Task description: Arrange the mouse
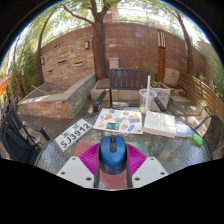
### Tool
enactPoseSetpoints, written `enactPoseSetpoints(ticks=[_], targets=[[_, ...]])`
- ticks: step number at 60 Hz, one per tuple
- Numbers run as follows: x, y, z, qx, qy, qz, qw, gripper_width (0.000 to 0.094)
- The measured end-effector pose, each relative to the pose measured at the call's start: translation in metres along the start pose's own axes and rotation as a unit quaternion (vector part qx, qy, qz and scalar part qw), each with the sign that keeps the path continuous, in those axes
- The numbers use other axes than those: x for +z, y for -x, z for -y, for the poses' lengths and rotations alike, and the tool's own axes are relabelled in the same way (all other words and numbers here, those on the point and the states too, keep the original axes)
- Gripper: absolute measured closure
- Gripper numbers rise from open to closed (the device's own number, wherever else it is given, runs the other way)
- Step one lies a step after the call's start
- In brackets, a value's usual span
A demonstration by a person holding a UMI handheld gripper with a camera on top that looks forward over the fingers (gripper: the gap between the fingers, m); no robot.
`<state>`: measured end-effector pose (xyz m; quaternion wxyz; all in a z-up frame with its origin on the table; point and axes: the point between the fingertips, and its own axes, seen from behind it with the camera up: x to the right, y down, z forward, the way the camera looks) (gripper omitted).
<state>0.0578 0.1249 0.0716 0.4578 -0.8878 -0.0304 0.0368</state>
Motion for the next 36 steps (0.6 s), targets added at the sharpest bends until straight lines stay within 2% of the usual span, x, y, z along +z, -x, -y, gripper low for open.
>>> enactPoseSetpoints(ticks=[9,15,18,22,24,36], targets=[[0.042,-0.007,-0.055,-0.007,0.063,-0.008,0.998,0.0526],[0.048,-0.009,-0.072,-0.005,0.081,-0.008,0.997,0.0415],[0.041,-0.009,-0.067,-0.008,0.078,-0.006,0.997,0.0297],[0.027,-0.007,-0.055,-0.015,0.062,-0.003,0.998,0.0066],[0.017,-0.007,-0.049,-0.019,0.055,-0.004,0.998,0.0098],[-0.086,0.006,-0.021,-0.024,0.029,-0.007,0.999,0.0085]])
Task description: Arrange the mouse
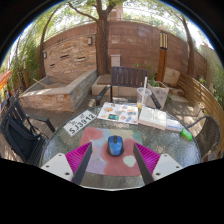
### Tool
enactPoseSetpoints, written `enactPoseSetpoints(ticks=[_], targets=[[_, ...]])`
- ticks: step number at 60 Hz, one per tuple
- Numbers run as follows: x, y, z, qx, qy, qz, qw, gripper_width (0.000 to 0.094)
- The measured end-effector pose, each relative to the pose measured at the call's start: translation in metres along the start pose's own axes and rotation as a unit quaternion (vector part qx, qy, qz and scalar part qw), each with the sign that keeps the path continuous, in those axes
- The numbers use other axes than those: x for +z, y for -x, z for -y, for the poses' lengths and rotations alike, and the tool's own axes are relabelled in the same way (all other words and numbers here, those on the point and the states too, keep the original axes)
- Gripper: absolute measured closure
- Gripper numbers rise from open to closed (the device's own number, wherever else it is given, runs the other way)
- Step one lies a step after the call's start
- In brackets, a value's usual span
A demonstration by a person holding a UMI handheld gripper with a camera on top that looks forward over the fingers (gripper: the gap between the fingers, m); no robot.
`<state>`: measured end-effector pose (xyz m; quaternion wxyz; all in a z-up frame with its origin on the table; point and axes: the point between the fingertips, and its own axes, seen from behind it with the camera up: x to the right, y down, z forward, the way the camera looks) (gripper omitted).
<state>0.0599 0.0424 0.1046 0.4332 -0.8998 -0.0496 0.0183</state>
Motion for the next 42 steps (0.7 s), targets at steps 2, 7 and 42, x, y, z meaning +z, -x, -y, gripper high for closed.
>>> enactPoseSetpoints(ticks=[2,7,42], targets=[[-0.022,0.002,-0.001,0.001,-0.003,-0.001,1.0,0.0086],[-0.07,0.01,-0.007,0.003,-0.008,-0.001,1.0,0.0081],[-0.269,0.032,-0.076,-0.003,-0.037,-0.043,0.998,0.0085]])
